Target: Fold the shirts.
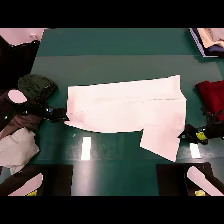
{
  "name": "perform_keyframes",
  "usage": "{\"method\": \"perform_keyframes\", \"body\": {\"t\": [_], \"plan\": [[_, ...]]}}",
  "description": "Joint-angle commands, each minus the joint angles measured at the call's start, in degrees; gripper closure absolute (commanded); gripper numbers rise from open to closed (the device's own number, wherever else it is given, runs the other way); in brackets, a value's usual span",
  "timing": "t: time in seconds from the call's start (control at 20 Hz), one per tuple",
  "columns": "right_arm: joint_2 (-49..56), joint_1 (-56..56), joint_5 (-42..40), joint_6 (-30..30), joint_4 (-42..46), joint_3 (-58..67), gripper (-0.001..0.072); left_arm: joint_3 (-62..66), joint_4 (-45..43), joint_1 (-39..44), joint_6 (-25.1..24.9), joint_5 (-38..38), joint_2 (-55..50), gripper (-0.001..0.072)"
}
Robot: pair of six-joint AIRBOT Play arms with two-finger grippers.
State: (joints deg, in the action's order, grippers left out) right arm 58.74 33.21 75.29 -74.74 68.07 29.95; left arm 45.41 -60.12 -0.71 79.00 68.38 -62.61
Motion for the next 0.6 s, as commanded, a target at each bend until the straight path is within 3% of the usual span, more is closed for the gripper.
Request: {"method": "perform_keyframes", "body": {"t": [0.0, 0.1, 0.25, 0.4, 0.55], "plan": [[-0.02, -0.02, -0.57, 1.99, -1.11, 0.00, 0.0624, 0.07, -0.02, -0.04, 0.02, -0.02, 0.07, 0.0682], [-0.04, 0.00, -0.57, 2.36, -1.11, 0.02, 0.0691, 0.07, 0.00, -0.04, 0.02, 0.00, 0.07, 0.0682], [-0.26, 0.00, 2.34, 2.40, -2.32, 2.36, 0.0692, 0.15, 1.01, -0.04, 0.00, 0.04, 0.07, 0.0682], [-3.19, 0.00, 5.73, 2.36, -8.81, 9.14, 0.0693, 3.30, 4.31, -0.04, -1.55, 2.19, 0.07, 0.0682], [-6.10, -0.44, 5.18, 1.51, -12.22, 16.28, 0.0693, 9.42, 4.83, -0.04, -1.44, 3.17, 0.07, 0.0682]]}}
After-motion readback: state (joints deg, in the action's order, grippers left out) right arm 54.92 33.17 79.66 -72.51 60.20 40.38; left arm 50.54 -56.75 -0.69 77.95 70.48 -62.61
